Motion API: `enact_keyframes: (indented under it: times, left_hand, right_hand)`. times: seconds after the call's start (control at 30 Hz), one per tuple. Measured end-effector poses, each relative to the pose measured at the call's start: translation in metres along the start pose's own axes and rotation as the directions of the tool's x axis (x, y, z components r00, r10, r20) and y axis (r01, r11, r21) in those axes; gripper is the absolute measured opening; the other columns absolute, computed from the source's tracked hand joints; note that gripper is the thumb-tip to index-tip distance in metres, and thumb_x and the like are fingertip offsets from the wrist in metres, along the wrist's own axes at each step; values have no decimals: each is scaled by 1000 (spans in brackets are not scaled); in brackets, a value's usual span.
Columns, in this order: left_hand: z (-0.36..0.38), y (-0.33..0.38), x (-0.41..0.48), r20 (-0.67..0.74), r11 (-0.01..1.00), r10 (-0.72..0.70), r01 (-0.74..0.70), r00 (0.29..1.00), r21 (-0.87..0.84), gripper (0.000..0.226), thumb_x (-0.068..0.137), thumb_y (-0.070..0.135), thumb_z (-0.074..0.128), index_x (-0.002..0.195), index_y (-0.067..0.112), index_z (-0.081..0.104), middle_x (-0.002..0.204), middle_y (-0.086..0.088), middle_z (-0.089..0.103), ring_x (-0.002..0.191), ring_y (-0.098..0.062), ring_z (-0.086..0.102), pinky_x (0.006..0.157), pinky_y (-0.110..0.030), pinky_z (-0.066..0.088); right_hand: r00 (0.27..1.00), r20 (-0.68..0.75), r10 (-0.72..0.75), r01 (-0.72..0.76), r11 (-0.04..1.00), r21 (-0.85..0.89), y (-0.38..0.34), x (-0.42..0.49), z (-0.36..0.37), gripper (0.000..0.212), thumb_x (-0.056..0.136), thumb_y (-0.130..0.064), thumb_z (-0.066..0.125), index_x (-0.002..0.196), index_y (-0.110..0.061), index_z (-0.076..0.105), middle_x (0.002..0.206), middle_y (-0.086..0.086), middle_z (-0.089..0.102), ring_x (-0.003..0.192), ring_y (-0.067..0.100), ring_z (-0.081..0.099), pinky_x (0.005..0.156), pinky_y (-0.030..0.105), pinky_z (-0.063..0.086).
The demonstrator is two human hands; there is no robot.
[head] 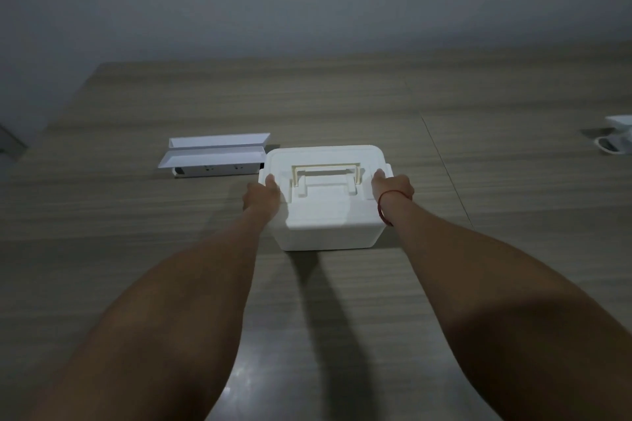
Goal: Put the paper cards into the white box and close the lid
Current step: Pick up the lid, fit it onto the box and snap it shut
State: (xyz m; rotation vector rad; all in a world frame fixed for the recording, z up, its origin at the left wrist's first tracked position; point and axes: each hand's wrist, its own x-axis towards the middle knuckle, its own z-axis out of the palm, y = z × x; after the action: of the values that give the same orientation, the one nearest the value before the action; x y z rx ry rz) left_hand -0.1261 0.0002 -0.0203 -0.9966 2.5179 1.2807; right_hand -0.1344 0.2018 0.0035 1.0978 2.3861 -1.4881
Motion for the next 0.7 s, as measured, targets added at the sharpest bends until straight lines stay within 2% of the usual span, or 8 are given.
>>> enact_keyframes:
  times: [0.1,0.2,0.27,0.33,0.43,0.5,0.6,0.7]
  left_hand:
    - [-4,-1,1,30,994,-55,58,998,-97,71,95,49,36,143,-4,33,139,-24,49,124,-40,51,102,-43,43]
    - [-6,-10,9,96,953,-129,150,987,-262,84,84,59,49,143,1,36,139,-16,52,122,-34,55,97,-37,46]
    - [-3,-15,10,78,918,-166,183,983,-352,89,74,62,58,141,5,41,138,-12,53,121,-32,56,98,-38,48]
    - [1,-14,8,-96,958,-138,108,986,-267,84,74,59,62,135,4,47,135,-14,54,122,-34,55,100,-44,48]
    - [2,-12,1,-341,998,39,-50,939,-23,72,78,61,59,113,-1,63,123,-17,60,111,-35,59,90,-46,52]
    - [-1,-11,-2,-368,997,76,-79,927,5,72,76,63,57,104,-2,66,116,-17,62,103,-34,62,86,-46,54]
    - [3,-11,-2,-308,992,123,-114,943,49,63,88,53,51,118,-1,60,124,-18,59,113,-35,58,91,-43,48]
    - [6,-8,-5,-282,981,192,-183,940,59,51,96,40,43,124,-1,55,124,-21,60,116,-37,56,92,-40,45]
  right_hand:
    - [998,61,27,-27,1000,2,4,3,-1,65,91,-48,48,138,-3,45,143,17,49,129,34,50,107,38,40]
    - [995,96,21,-20,1000,-12,9,9,-5,69,91,-52,47,140,-4,44,144,16,49,130,34,49,108,37,38]
    - [993,115,24,-27,999,23,11,12,-6,70,89,-53,50,139,-4,44,143,16,50,129,33,50,108,37,39]
    - [988,144,49,-64,993,99,12,11,-7,73,87,-54,54,139,-5,43,142,14,51,128,33,51,108,38,40]
    - [985,132,109,-134,972,193,14,7,-5,80,80,-55,63,139,-5,41,142,12,49,128,32,50,105,38,39]
    - [997,14,78,-79,982,173,15,9,-4,80,73,-55,69,131,-4,50,138,13,53,124,33,54,104,40,44]
    - [996,-86,5,4,995,101,16,11,-2,73,72,-55,70,122,-3,56,130,16,59,118,35,58,101,42,47]
    - [992,-111,-56,62,997,54,19,8,2,70,79,-53,64,126,-2,52,134,17,56,122,36,55,100,41,43]
